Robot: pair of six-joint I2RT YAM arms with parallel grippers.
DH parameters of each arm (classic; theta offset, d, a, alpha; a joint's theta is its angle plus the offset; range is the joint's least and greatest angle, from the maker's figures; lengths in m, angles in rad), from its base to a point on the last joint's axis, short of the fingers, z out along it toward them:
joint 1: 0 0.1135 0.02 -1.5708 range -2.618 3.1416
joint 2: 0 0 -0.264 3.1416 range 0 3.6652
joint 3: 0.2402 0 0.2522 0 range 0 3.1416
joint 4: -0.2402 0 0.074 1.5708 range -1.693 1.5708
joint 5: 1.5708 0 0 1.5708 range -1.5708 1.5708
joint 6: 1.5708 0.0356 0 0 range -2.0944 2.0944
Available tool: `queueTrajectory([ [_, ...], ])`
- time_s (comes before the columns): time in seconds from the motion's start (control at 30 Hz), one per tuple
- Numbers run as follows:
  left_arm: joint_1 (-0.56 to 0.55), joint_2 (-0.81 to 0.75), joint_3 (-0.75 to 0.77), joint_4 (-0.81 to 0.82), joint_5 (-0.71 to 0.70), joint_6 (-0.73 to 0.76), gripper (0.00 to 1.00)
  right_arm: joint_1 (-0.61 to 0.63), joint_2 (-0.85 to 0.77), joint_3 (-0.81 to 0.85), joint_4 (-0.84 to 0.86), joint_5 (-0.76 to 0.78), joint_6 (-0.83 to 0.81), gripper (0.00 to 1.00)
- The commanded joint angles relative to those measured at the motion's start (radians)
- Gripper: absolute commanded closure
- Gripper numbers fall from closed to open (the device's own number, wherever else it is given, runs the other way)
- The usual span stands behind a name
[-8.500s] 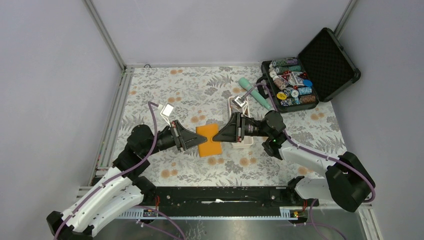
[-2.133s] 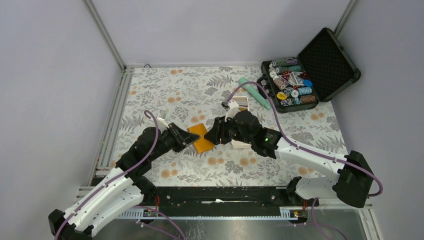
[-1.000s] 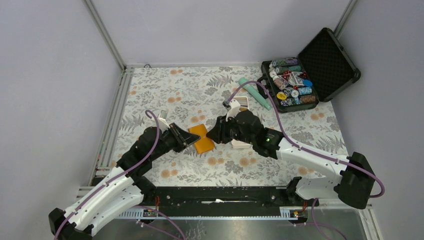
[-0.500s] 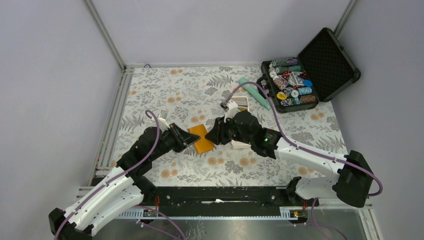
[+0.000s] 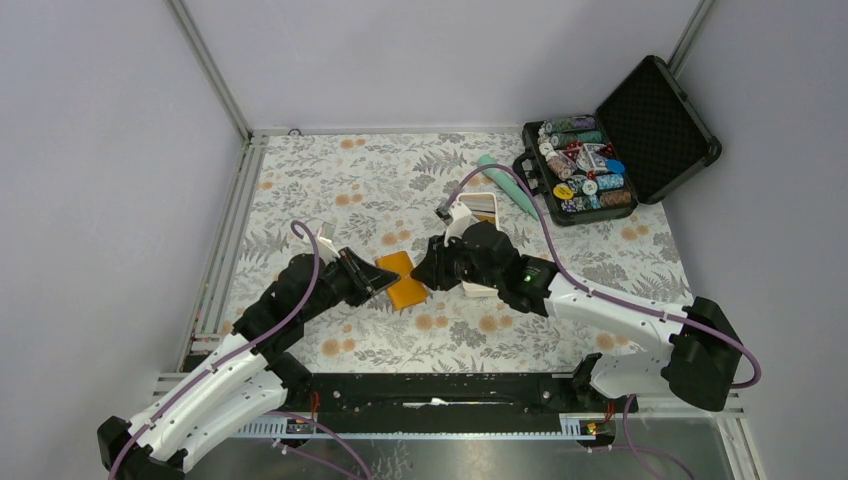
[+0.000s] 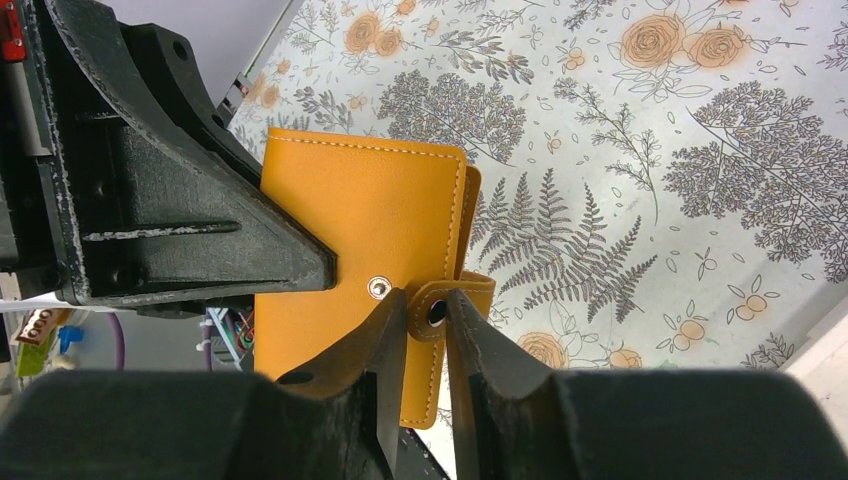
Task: Put the credit cards into the card holder
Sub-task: Close the card holder at the center of the board.
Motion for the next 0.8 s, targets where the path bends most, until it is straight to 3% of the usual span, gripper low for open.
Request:
queueTrajectory([
  [0.0, -0.003, -0.009, 0.003, 0.083, 0.009, -0.003, 1.0, 0.017, -0.017, 0.037, 0.015, 0.002, -0.005, 0.76],
  [0.13, -0.003, -0.01, 0.001, 0.083, 0.01, -0.003, 1.0, 0.017, -0.037, 0.023, 0.027, 0.004, 0.003, 0.79],
  [0.33, -0.003, -0.006, -0.002, 0.082, 0.01, 0.002, 1.0, 0.017, -0.056, 0.006, 0.05, 0.005, 0.014, 0.93],
  [0.53, -0.005, 0.015, 0.0, 0.062, -0.001, 0.013, 1.0, 0.018, -0.073, 0.0, 0.067, 0.02, 0.022, 0.93],
  [0.77, -0.018, 0.051, 0.036, 0.006, -0.04, 0.055, 1.0, 0.017, -0.053, 0.02, 0.029, 0.06, -0.005, 1.0],
])
